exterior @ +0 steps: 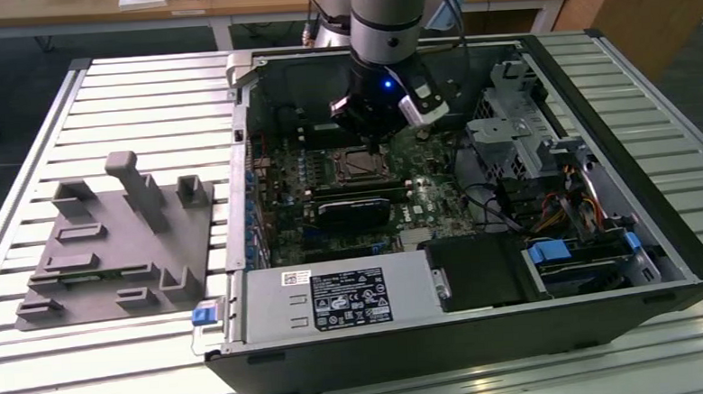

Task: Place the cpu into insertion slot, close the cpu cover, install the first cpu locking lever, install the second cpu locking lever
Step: 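Install the second cpu locking lever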

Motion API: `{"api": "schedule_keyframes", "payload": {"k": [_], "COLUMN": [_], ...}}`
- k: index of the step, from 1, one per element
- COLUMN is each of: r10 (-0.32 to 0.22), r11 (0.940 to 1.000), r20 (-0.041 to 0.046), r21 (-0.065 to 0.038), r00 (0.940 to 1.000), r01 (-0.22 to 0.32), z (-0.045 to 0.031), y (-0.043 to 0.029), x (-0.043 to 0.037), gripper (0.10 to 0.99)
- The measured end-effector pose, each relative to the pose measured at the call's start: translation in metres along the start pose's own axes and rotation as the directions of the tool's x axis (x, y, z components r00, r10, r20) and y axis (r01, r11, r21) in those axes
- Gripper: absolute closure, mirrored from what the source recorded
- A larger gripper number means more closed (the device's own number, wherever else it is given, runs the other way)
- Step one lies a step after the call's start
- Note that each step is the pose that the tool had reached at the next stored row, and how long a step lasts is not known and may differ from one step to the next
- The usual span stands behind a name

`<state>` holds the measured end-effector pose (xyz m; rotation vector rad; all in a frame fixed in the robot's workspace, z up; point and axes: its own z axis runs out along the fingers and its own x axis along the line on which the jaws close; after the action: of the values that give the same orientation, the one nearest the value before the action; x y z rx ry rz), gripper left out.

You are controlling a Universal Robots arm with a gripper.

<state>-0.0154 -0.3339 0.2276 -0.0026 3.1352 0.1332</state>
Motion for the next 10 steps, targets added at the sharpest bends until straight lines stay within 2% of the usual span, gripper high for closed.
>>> {"api": "schedule_keyframes", "payload": {"k": [2, 10], "r10": [0.001, 0.001], "r11": [1.0, 1.0], "r20": [-0.0061, -0.0062], "r21": [0.0, 0.0], "r00": [1.0, 1.0], "r01": [-0.001, -0.001], "z": [-0.0001, -0.0013], "y": [-0.0018, -0.017], "x": [-0.0011, -0.0011], "gripper": [0.98, 0.98]}}
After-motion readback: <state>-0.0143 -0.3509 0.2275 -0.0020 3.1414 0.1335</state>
